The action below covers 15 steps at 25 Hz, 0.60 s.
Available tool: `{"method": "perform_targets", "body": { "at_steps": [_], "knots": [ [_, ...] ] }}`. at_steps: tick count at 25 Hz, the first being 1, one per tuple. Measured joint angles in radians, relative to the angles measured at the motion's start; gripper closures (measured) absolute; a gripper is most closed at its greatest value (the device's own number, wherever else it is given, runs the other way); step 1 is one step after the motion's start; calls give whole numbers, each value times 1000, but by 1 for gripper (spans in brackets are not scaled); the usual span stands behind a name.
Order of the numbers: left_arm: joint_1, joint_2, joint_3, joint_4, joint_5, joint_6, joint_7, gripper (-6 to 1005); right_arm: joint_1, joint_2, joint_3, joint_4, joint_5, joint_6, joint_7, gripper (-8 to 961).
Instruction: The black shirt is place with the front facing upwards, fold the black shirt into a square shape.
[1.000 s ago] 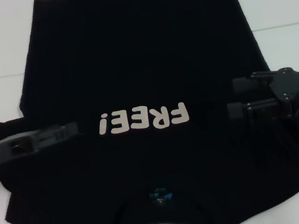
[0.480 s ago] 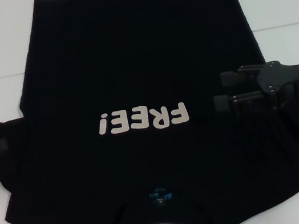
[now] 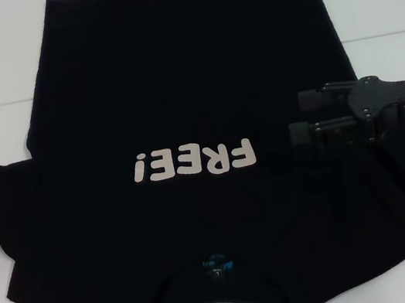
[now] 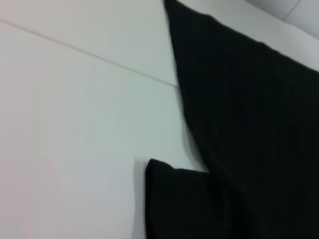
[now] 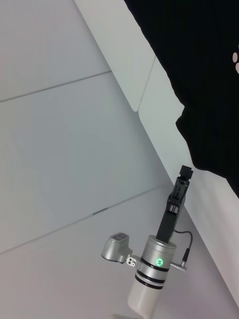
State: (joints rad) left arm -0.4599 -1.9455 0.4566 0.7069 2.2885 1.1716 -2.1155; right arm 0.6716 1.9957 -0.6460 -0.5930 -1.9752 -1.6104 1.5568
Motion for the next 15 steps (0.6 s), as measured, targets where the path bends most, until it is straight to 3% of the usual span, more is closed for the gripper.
{"method": "perform_targets", "body": {
  "at_steps": [15],
  "knots": [
    [-20, -4, 2, -37, 19, -71, -1, 156, 0, -4, -1, -2, -1, 3, 13, 38]
  ]
}}
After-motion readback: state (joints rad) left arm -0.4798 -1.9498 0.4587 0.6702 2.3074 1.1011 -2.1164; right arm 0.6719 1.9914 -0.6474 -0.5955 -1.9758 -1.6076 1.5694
